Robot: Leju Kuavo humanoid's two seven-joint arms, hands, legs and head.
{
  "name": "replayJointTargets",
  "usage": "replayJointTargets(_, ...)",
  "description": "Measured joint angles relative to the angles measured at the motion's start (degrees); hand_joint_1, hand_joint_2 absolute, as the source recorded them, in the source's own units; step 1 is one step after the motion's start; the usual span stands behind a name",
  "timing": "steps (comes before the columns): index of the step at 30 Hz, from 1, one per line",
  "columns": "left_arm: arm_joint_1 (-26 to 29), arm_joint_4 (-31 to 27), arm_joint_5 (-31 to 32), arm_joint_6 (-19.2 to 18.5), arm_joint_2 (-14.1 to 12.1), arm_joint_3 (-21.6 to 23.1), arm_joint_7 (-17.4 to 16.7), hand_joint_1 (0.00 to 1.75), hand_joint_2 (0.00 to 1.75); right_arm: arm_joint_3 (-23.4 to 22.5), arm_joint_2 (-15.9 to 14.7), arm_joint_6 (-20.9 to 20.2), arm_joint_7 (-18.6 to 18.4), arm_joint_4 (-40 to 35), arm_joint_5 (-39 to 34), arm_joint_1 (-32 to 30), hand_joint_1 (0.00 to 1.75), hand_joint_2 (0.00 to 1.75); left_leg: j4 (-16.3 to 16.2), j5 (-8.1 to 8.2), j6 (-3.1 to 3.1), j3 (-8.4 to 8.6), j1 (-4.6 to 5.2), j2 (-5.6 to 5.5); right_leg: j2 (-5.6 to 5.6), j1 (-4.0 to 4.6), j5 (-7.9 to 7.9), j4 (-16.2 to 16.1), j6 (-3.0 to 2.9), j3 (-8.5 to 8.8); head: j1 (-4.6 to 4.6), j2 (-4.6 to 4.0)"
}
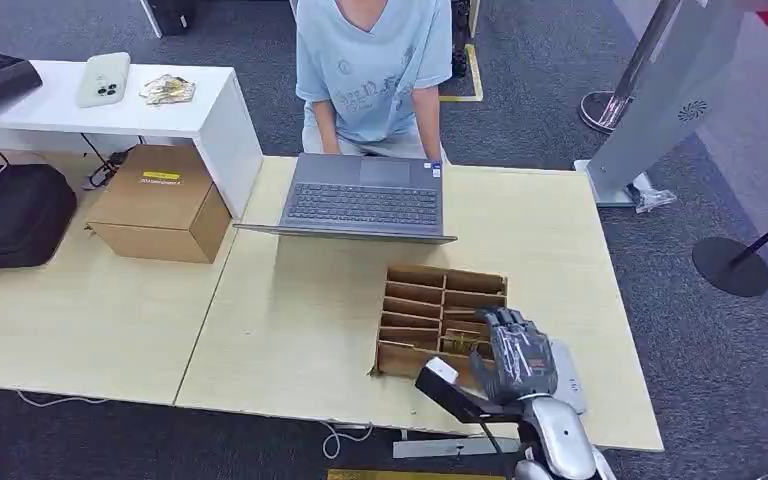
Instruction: Pass the card to the sensor for recognition and then transmit it.
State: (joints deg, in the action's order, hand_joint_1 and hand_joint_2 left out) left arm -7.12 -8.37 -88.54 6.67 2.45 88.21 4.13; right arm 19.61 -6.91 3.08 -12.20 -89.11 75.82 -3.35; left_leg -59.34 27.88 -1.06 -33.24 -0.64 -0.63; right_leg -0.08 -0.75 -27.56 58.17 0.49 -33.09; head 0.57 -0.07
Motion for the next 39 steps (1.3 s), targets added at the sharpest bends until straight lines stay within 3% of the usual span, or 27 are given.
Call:
replayJointTargets(21,0.0,0.0,-0.55,0.04,0.02,0.0,0.02,0.0,0.0,0.04,0.0,-0.44,0.63,1.71,0.87,1.57,0.7,1.75,0.0,0.0,0.0,-0.01,0.0,0.0,0.0,0.0,0.0,0.0,0.0,0.01,0.0,0.0)
replayJointTargets(36,0.0,0.0,-0.44,0.04,0.04,0.0,0.02,0.0,0.0,0.2,0.0,-0.72,1.01,2.62,0.06,2.45,0.84,1.75,0.0,0.0,0.0,0.0,0.0,0.0,0.0,0.0,0.0,0.0,0.0,0.01,-0.02,0.0)
replayJointTargets(39,0.0,0.0,-0.44,0.04,0.07,0.0,0.02,0.0,0.0,0.31,0.0,-1.05,1.01,2.93,-0.11,2.84,0.79,1.75,0.0,0.0,0.0,0.01,0.0,0.01,0.01,0.0,0.0,0.0,0.0,0.01,-0.02,0.0)
